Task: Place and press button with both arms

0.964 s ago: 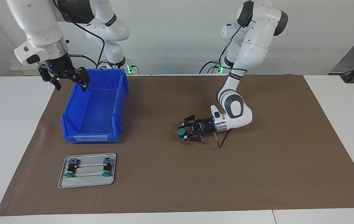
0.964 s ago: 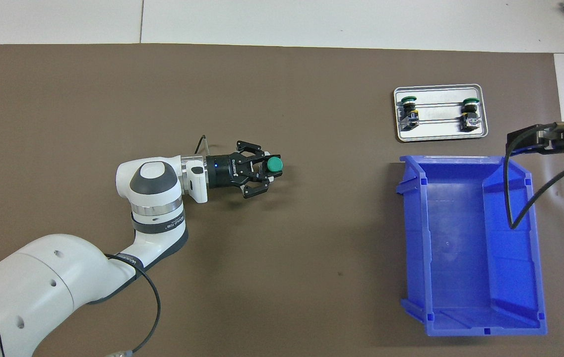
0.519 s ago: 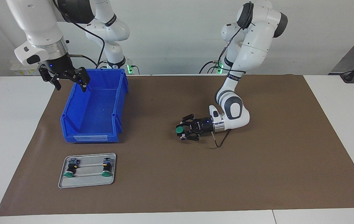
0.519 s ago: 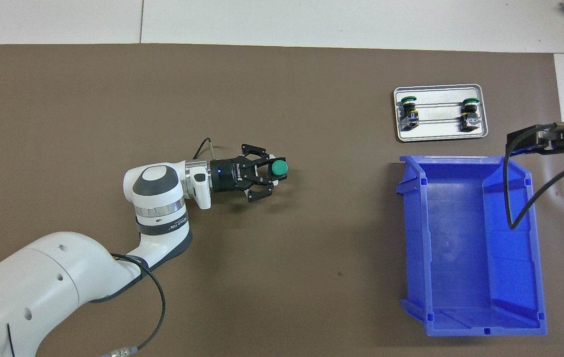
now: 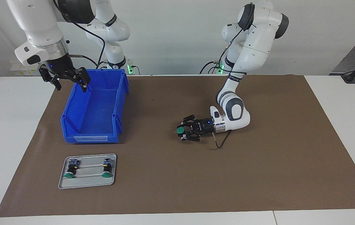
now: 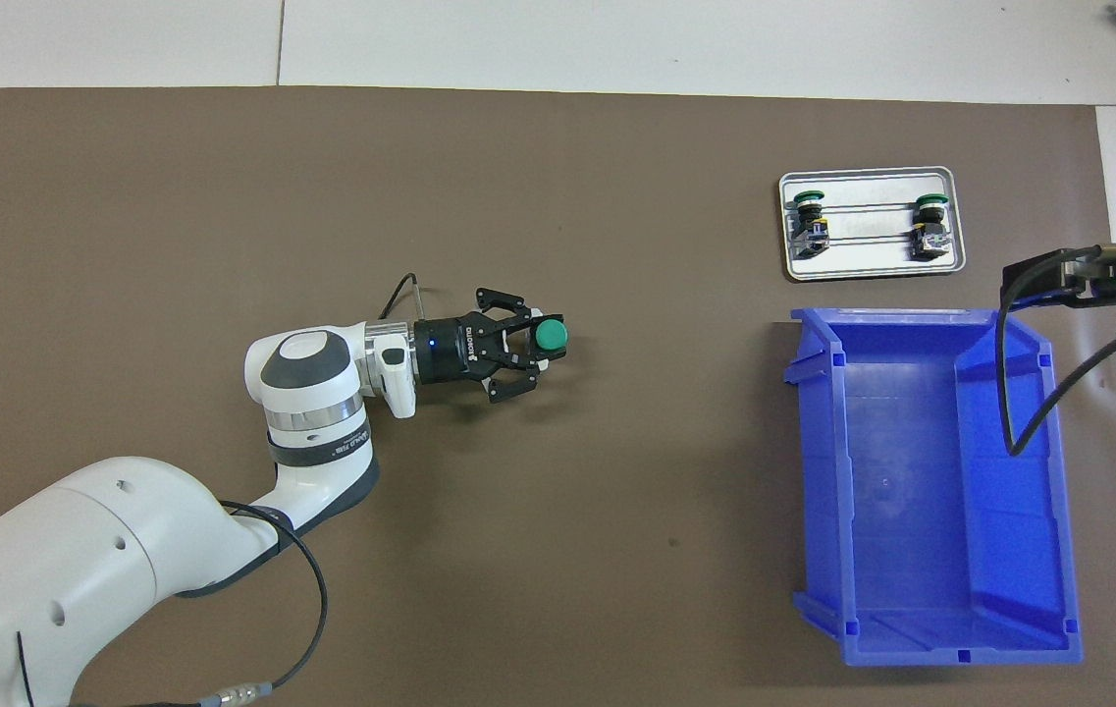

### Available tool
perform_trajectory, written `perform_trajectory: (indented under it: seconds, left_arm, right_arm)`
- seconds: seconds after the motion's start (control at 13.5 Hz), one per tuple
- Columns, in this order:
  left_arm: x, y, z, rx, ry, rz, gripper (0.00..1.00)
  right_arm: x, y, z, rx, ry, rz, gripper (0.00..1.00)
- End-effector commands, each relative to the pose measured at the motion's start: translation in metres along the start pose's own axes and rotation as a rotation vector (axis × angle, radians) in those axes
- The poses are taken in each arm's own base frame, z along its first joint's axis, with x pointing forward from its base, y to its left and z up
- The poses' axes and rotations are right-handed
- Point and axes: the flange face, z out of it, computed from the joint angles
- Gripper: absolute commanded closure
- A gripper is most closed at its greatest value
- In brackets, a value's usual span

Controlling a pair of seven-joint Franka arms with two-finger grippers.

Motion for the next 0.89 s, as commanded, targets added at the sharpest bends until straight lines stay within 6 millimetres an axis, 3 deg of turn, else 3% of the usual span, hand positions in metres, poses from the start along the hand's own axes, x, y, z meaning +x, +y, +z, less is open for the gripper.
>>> perform_trajectory:
  seconds: [0.0,0.52,0.82]
  left_arm:
    - [-0.017,0.004,-0.008,0.012,-0.017,0.007,1.0]
    - [-0.032,0.002,-0.016,0.047,-0.12,0.008,1.0]
    - [-0.039,0.002,-0.021,0.061,-0.172,0.011,0.93]
  right_arm:
    - [-0.009,0.006,0.0,-0.01,0.003,-0.021,0.0]
    - [-0.009,0.006,0.001,-0.01,0.002,-0.024,0.0]
    - [-0.009,0.006,0.001,-0.01,0.002,-0.024,0.0]
